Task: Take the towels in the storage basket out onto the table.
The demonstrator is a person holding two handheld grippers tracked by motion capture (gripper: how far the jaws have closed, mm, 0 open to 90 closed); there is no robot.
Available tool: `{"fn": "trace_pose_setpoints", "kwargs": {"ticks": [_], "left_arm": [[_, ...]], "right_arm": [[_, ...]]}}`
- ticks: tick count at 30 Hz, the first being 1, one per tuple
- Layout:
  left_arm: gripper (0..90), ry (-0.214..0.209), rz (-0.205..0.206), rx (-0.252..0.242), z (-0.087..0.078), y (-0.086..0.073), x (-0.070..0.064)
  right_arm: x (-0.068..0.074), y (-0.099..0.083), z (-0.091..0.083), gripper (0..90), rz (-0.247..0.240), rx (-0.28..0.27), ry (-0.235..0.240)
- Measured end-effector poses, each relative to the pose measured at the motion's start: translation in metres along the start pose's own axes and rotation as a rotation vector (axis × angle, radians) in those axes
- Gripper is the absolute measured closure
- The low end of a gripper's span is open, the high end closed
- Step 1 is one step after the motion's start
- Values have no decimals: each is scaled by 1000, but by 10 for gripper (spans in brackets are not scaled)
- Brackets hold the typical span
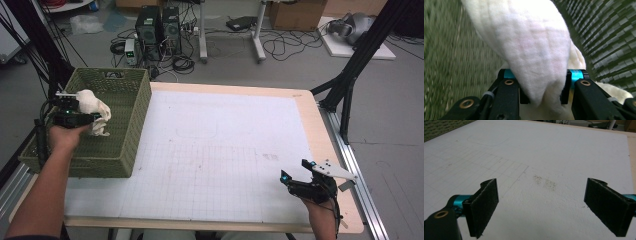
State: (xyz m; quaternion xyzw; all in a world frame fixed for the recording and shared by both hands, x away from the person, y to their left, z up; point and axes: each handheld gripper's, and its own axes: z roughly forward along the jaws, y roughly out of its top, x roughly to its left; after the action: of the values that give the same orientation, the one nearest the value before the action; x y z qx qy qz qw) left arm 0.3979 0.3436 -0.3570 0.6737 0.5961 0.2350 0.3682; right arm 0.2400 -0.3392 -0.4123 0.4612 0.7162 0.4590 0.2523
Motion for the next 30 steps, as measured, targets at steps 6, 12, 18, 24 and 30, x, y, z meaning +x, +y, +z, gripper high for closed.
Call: {"fn": "trace_pose_setpoints", "kwargs": {"ticks": [6, 12, 18, 24, 30], "left_arm": [[717, -27, 7, -137, -17, 3, -7], [716, -75, -69, -271, -38, 8, -10], [717, -129, -52, -352, -56, 12, -22], [716, -200, 0, -411, -68, 19, -48], [716, -253, 48, -449, -73, 25, -68]], "right_arm": [[2, 1, 0, 116, -7, -2, 8], [2, 2, 3, 116, -11, -1, 12], [3, 4, 2, 116, -10, -12, 16], [3, 4, 3, 116, -16, -9, 12], [3, 5, 3, 116, -18, -13, 14]]}}
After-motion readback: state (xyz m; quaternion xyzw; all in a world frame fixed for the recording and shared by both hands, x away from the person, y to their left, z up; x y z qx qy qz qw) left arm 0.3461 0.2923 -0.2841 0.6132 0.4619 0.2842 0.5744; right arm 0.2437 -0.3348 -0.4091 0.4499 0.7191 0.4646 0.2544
